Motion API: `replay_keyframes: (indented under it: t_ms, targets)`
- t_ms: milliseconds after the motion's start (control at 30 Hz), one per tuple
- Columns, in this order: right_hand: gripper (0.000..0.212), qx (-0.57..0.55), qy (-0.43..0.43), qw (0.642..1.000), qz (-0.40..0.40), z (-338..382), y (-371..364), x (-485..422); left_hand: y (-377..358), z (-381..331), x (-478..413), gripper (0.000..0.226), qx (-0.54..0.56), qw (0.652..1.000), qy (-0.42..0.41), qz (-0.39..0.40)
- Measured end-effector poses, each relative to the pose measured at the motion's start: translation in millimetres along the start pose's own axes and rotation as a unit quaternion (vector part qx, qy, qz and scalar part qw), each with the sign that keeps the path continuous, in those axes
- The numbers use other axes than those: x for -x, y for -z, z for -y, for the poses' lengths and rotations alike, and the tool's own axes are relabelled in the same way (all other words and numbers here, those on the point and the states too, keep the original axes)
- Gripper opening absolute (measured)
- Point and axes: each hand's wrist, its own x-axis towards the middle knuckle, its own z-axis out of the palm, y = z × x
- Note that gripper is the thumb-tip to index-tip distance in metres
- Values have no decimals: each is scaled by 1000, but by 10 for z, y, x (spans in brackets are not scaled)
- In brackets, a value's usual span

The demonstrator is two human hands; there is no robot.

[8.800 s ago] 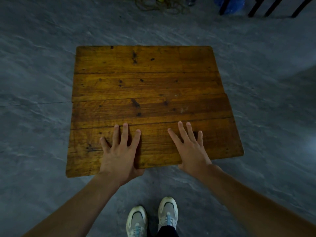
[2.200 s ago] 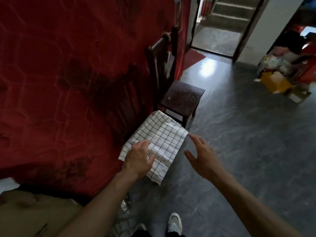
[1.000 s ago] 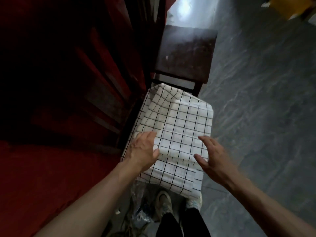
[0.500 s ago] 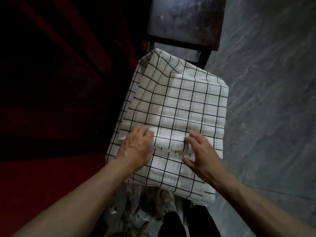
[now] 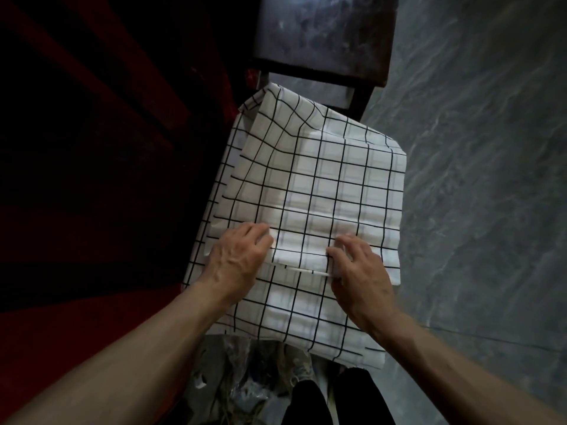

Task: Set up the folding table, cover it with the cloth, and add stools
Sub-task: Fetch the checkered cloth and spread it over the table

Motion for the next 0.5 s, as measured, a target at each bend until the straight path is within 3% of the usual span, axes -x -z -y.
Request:
replay_keyframes:
  t_ms: [167,500]
  targets:
    - [16,-23,-9,1000,-16,32,40,-34,-2,13,33,22,47,998,25,-41]
    - [18,-96,-66,989,-92,50,690,-40,723,-130,63,13,101,985,24,-135]
